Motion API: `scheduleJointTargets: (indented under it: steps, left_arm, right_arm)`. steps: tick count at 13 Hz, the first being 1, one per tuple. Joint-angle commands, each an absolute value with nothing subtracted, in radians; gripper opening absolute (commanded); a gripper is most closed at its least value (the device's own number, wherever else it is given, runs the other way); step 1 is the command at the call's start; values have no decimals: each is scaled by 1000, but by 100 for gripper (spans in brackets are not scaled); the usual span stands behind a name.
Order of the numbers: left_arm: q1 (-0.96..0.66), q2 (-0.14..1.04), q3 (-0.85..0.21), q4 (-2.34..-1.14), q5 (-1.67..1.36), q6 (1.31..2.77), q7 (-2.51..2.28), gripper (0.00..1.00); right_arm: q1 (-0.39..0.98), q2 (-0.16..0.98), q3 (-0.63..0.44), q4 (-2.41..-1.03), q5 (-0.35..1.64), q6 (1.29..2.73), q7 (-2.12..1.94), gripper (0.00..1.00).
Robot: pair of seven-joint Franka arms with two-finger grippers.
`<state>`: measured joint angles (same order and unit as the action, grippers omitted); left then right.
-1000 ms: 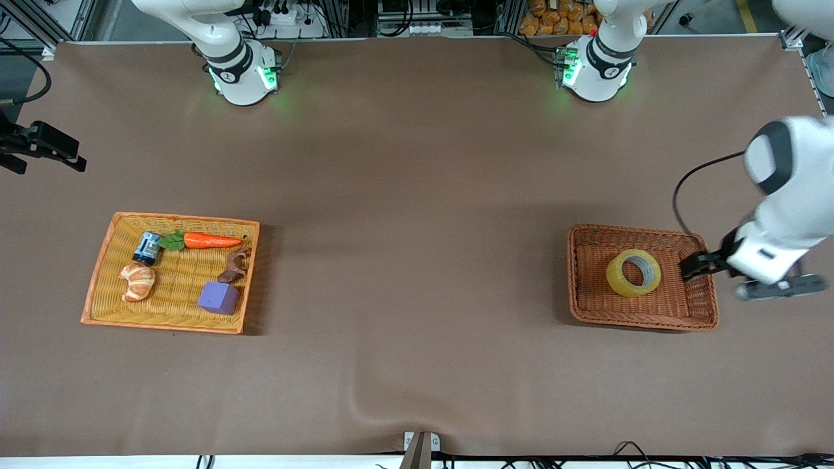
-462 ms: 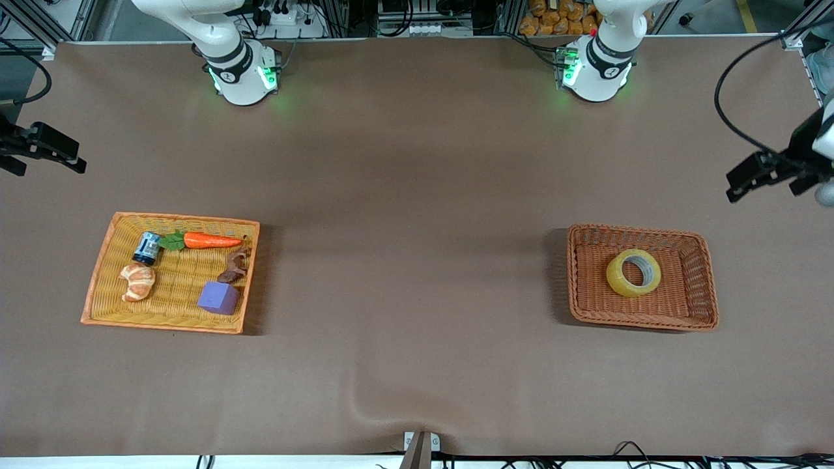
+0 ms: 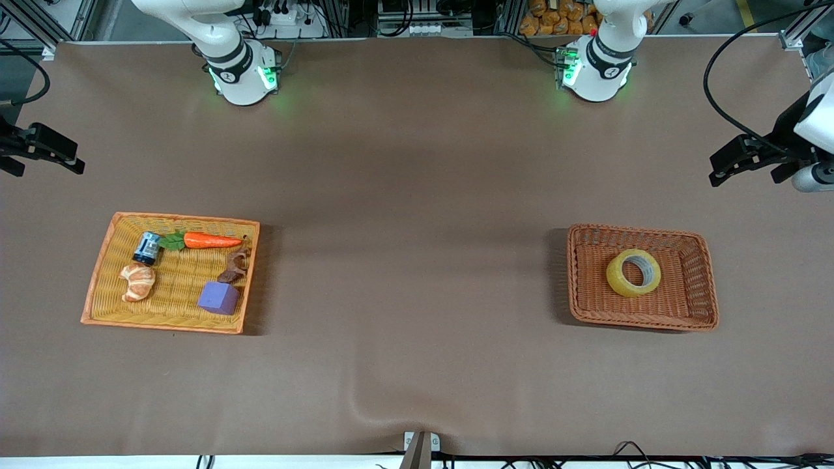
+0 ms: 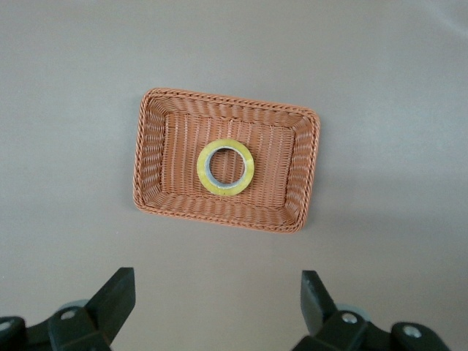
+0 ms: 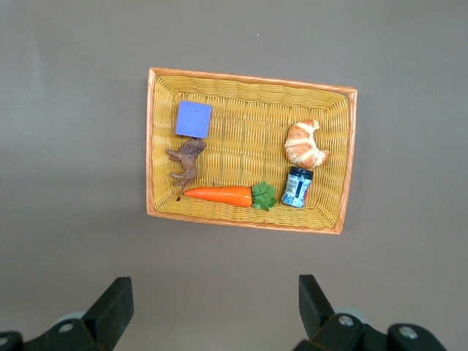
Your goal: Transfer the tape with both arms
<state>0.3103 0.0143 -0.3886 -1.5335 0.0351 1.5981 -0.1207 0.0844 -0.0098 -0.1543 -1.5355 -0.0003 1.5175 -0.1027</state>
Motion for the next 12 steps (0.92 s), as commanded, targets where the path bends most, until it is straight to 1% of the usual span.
scheduleJointTargets:
  steps: [1, 6, 8, 10, 11, 12]
  left_arm:
    - [314, 14, -388, -1531, 12, 1586, -100, 100]
    - [319, 18, -387, -1528, 9, 1582, -91, 100]
    - [267, 8, -361, -1529, 8, 1582, -89, 100]
    - [93, 6, -196, -1529, 6, 1582, -95, 100]
    - [66, 6, -160, -1529, 6, 1582, -91, 100]
    - [69, 6, -158, -1531, 5, 1580, -89, 100]
  right_arm:
    - [61, 3, -143, -1508, 9, 1503, -97, 100]
    - [64, 3, -143, -1511, 12, 1491, -60, 100]
    - [63, 3, -141, -1516, 14, 1491, -57, 100]
    - [63, 3, -141, -1517, 14, 1491, -57, 100]
    - [63, 3, -141, -1517, 15, 1491, -57, 100]
    - [61, 3, -141, -1517, 23, 1491, -57, 100]
